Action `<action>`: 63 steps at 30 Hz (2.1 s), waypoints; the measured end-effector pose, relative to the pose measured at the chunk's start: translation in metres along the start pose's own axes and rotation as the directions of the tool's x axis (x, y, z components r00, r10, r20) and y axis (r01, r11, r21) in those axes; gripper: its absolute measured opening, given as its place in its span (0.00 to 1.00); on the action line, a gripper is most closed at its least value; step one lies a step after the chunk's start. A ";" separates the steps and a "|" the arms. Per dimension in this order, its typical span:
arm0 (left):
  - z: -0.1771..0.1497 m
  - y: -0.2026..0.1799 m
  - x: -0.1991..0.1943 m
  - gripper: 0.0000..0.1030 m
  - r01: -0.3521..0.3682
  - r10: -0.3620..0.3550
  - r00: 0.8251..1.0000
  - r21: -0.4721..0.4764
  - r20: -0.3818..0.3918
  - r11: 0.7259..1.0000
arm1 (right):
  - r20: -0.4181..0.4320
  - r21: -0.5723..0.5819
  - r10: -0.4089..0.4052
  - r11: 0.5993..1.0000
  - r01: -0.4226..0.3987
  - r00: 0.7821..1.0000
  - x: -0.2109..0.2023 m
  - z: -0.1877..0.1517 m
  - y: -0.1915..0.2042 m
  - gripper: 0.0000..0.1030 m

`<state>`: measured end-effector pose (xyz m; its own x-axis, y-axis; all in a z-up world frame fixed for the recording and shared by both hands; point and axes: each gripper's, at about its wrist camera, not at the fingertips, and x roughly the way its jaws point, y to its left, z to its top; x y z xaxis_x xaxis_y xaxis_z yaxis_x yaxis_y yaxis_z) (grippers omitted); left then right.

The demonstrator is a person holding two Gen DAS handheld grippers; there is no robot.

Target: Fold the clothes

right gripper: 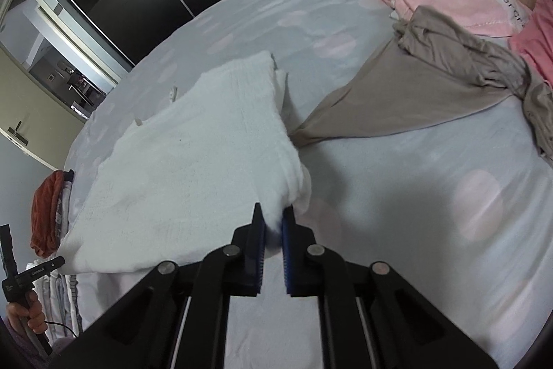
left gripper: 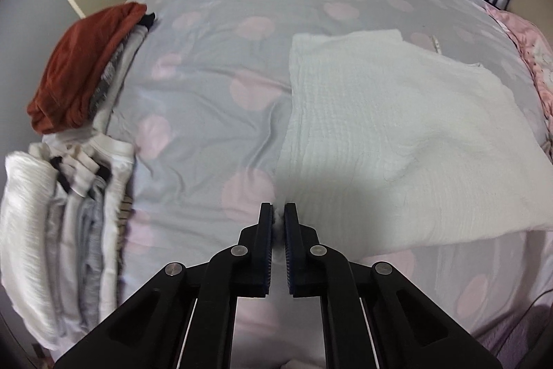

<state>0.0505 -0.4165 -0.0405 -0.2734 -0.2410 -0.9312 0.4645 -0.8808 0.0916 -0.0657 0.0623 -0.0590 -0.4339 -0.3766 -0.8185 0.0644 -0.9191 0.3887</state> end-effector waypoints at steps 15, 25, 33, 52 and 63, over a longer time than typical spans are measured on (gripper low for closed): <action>-0.056 -0.007 -0.016 0.07 -0.046 0.083 0.984 0.226 -0.155 0.973 | -0.151 0.124 -0.034 0.991 0.053 0.988 -0.038 -0.068 -0.040 0.08; -0.071 0.000 0.024 0.11 -0.007 0.055 0.951 0.158 -0.303 0.987 | -0.182 0.087 -0.063 0.993 0.080 0.981 -0.028 -0.082 -0.040 0.10; -0.069 0.012 0.002 0.14 0.017 0.021 0.963 0.135 -0.270 0.991 | -0.133 0.086 -0.119 0.988 0.132 0.984 -0.049 -0.082 -0.041 0.13; 0.000 -0.028 -0.101 0.22 0.089 -0.093 0.957 0.030 0.276 0.996 | 0.110 -0.118 0.041 0.993 -0.028 0.993 -0.077 -0.033 0.025 0.35; 0.020 -0.059 0.004 0.23 -0.003 -0.007 0.967 0.041 0.255 0.999 | 0.058 -0.217 0.020 0.976 -0.007 0.998 -0.029 -0.002 0.038 0.38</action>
<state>0.0056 -0.3738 -0.0426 -0.4823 -0.3303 -0.8113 0.4303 -0.8961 0.1090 -0.0484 0.0383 -0.0212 -0.4842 -0.3877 -0.7843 0.2612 -0.9196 0.2934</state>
